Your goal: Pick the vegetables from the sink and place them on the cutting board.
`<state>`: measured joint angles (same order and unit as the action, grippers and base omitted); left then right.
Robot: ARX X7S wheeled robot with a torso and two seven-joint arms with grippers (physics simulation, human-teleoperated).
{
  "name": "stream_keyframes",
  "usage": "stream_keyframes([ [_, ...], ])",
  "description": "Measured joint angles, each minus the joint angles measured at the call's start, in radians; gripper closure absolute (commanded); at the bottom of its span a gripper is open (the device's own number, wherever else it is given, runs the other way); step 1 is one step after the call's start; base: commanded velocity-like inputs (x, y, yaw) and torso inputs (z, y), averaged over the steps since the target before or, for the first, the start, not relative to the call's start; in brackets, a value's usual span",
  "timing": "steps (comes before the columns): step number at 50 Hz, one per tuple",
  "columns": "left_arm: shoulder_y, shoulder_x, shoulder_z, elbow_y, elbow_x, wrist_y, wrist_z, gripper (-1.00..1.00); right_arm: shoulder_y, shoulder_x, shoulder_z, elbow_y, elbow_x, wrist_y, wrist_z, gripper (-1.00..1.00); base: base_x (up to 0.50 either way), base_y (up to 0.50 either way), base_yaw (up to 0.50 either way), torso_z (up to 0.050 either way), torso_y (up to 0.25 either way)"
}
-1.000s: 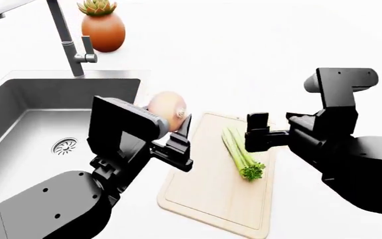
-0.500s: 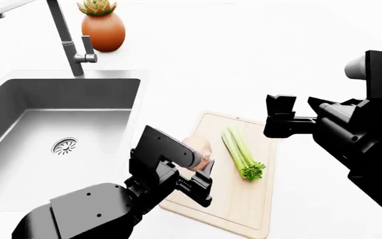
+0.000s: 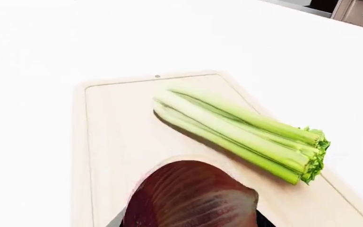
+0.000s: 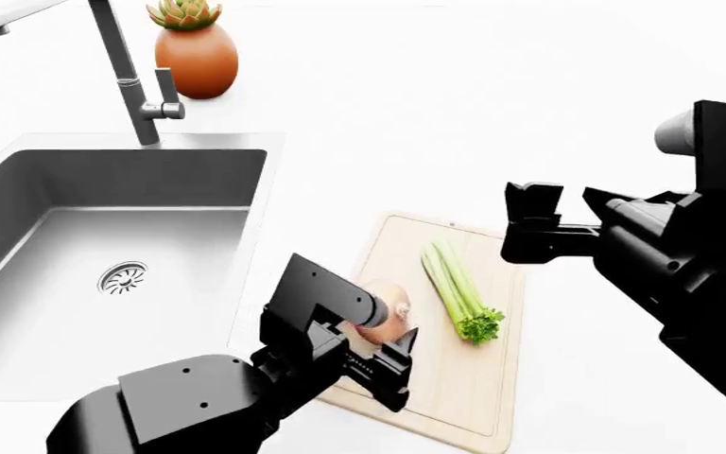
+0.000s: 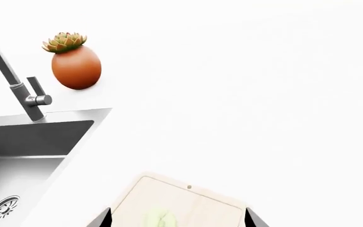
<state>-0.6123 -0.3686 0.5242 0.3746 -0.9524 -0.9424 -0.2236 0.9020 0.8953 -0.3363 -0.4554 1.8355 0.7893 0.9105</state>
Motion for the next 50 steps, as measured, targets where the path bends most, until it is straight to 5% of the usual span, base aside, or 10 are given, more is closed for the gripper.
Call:
stream_keyframes([
  [35,-0.020,-0.023,-0.060,0.097,-0.069,0.004,-0.070,-1.00,0.008,-0.016,-0.023,0.011,-0.008,0.007,-0.004,-1.00,0.00,0.00,0.00,0.000,0.000],
  [50,-0.098,-0.087,-0.243,0.254,-0.132,0.032,-0.221,-1.00,0.001,0.012,0.009,-0.052,0.004,-0.016,0.027,-1.00,0.00,0.00,0.00,0.000,0.000],
])
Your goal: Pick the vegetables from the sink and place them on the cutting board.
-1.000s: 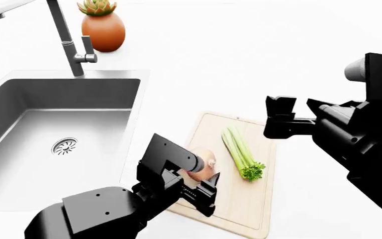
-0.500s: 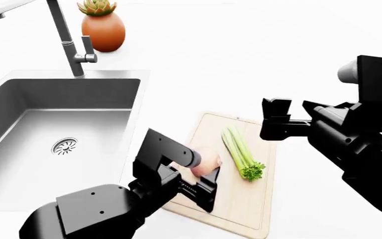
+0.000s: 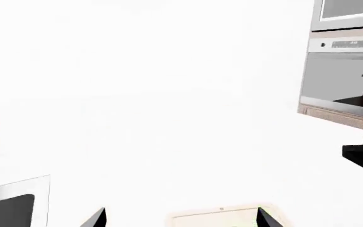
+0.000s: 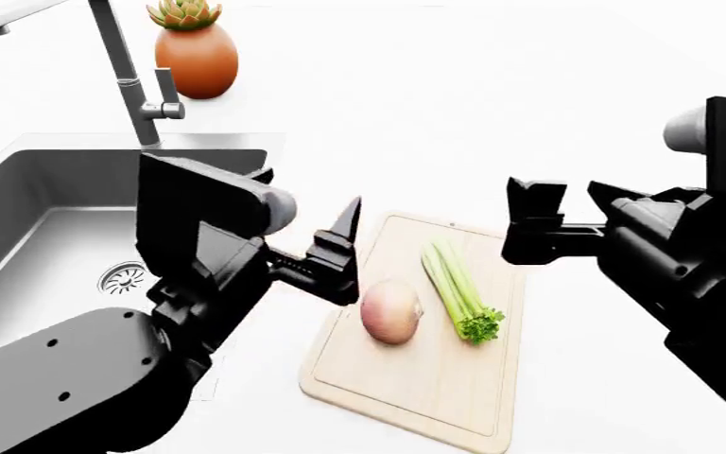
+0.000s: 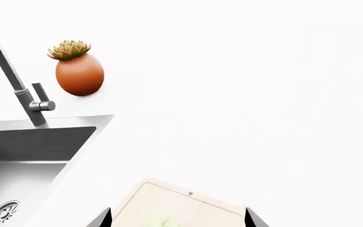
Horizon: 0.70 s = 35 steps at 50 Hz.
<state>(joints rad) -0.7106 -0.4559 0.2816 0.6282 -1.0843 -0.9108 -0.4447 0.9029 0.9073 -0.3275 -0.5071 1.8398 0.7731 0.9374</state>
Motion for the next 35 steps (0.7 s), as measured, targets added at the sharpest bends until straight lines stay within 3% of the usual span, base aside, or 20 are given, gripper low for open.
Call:
stream_keyframes([
  [14,-0.031,-0.075,-0.177,0.129,-0.113,0.020,-0.148,-1.00,-0.051,0.083,0.115,-0.176,0.026,-0.081,0.082,-1.00,0.00,0.00,0.00,0.000,0.000],
  [35,-0.041,-0.116,-0.301,0.212,-0.249,0.061,-0.259,-1.00,-0.079,0.159,0.283,-0.359,0.092,-0.203,0.150,-1.00,0.00,0.00,0.00,0.000,0.000],
])
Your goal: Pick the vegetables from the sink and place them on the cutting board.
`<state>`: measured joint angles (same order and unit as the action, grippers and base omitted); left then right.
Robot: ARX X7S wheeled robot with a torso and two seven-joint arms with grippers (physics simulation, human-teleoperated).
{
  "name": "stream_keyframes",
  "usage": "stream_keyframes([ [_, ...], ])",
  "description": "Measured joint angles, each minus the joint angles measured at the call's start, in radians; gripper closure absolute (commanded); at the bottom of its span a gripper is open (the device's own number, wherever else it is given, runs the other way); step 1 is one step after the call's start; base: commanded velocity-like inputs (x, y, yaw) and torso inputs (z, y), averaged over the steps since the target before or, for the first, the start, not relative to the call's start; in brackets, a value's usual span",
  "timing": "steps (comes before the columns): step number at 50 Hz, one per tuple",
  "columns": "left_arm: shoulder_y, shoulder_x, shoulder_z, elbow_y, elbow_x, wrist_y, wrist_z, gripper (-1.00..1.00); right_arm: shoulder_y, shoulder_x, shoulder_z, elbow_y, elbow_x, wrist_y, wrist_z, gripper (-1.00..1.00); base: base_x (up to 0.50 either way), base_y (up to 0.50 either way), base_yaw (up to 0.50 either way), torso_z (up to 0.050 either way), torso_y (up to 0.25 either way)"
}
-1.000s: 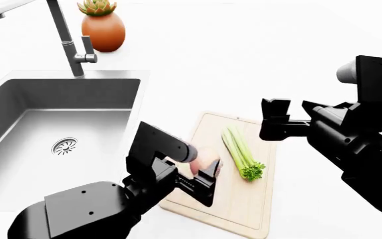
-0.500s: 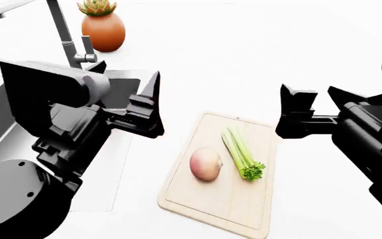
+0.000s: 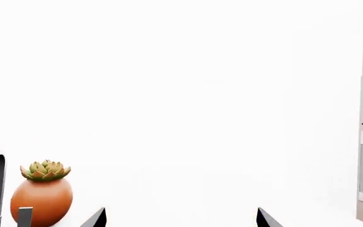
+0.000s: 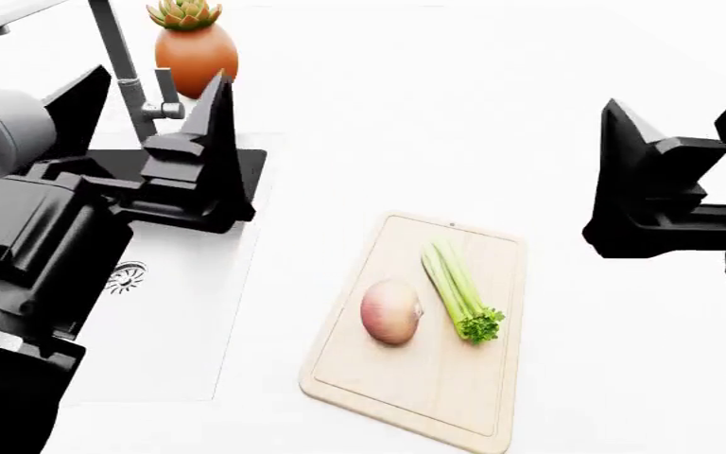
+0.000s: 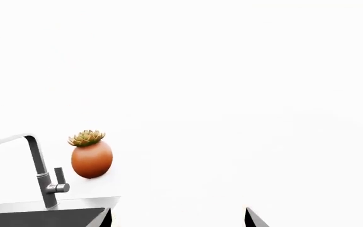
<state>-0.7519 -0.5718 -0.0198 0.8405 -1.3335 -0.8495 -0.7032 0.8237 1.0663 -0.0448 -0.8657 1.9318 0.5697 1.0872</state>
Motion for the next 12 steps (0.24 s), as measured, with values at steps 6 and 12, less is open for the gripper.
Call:
stream_keyframes([
  [6,0.000,-0.005,-0.022,0.008,-0.029,0.014,-0.014,-1.00,0.014,0.006,0.015,-0.024,0.013,-0.013,0.011,-1.00,0.00,0.00,0.00,0.000,0.000],
  [12,-0.001,-0.013,-0.042,0.018,-0.061,0.028,-0.029,-1.00,0.036,0.018,0.029,-0.049,0.039,-0.026,0.027,-1.00,0.00,0.00,0.00,0.000,0.000],
])
